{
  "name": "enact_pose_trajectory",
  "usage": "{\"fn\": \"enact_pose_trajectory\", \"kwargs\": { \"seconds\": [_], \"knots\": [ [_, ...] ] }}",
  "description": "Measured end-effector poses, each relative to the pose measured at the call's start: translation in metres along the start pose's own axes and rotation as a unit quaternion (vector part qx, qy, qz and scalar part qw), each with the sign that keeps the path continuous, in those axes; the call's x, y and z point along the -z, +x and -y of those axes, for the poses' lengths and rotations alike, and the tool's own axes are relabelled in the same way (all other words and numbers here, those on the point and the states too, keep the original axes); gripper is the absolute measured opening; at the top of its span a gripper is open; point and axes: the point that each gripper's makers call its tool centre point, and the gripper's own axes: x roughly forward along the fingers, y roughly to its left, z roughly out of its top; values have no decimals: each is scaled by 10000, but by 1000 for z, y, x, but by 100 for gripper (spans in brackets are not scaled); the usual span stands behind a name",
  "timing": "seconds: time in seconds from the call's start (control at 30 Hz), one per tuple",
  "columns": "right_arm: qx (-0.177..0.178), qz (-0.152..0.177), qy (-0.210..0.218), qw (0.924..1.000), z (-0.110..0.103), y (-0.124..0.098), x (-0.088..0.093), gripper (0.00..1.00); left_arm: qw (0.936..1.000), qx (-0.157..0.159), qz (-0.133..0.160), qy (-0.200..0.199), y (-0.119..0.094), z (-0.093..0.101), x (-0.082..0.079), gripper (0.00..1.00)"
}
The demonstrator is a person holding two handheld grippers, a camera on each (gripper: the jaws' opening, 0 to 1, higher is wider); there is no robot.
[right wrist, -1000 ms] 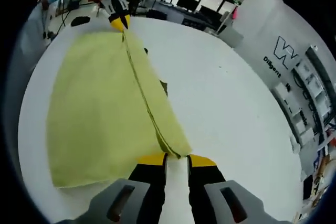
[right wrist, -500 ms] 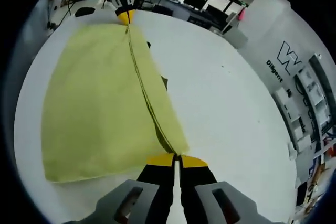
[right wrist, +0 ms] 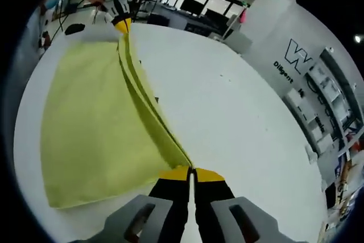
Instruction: Fold the garment on the visible template until the final outline fits inside the template.
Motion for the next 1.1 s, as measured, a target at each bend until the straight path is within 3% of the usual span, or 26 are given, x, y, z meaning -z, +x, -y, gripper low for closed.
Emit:
{"fn": "enact_pose_trajectory", "kwargs": {
  "seconds": [0.2,0.3,0.37,0.77,0.97,1.1],
  "knots": [
    [64,45,501,9987,9,4,0,0,9979,-83,-47,-641,9,-13,0,7],
    [84,-39,577,9983,10,7,3,0,9948,-485,-255,-864,14,-32,8,7],
    [112,-49,662,9977,12,9,5,0,9928,-495,-236,-1068,18,-36,10,7],
    [143,-191,763,9968,10,14,13,0,9952,-339,-175,-901,18,-24,5,7],
    [218,-68,908,9956,6,0,12,0,9955,-382,90,-866,6,-17,-5,11],
    [227,70,1067,9940,0,-13,9,9,9955,-340,235,-853,-7,-6,-8,19]
  ]
}}
